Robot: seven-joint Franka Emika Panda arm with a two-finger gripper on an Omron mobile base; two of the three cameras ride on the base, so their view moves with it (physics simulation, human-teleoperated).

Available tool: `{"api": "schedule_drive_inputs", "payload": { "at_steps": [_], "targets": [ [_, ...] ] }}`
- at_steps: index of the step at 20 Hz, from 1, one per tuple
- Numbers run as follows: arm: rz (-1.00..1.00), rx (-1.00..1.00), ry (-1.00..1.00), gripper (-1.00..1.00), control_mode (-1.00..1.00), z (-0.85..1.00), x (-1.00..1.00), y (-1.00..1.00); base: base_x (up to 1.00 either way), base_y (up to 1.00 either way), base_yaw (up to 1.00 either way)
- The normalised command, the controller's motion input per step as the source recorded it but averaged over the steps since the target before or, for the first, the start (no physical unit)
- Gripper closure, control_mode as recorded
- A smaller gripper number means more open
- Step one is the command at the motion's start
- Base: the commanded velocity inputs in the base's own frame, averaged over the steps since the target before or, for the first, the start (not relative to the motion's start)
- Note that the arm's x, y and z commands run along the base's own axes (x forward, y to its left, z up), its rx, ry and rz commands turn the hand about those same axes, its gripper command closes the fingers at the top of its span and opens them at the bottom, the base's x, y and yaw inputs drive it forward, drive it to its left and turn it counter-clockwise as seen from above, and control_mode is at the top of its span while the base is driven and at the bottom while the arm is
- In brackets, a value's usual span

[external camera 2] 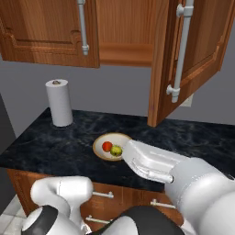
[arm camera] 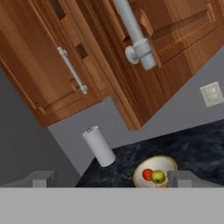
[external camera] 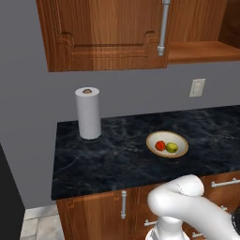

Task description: Open the cabinet. Pick the apple and pear from the cabinet and place them into the bowl. Then close the cabinet.

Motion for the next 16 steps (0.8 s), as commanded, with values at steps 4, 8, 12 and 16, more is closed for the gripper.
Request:
{"api": "schedule_drive_inputs", "payload": {
  "at_steps": [4, 8, 12, 16],
  "targets": [
    [0.22, 0.15, -0.05, -1.0, -1.0, 0.0, 0.99, -0.03, 0.0, 0.0, 0.0],
    [0.24, 0.14, -0.03, -1.0, -1.0, 0.0, 1.0, -0.06, 0.0, 0.0, 0.0],
    [0.3, 0.12, -0.13, -1.0, -1.0, 0.0, 0.83, -0.28, 0.0, 0.0, 0.0],
    [0.15, 0.01, -0.17, -1.0, -1.0, 0.0, 0.95, 0.0, 0.0, 0.0, 0.0]
  ]
}}
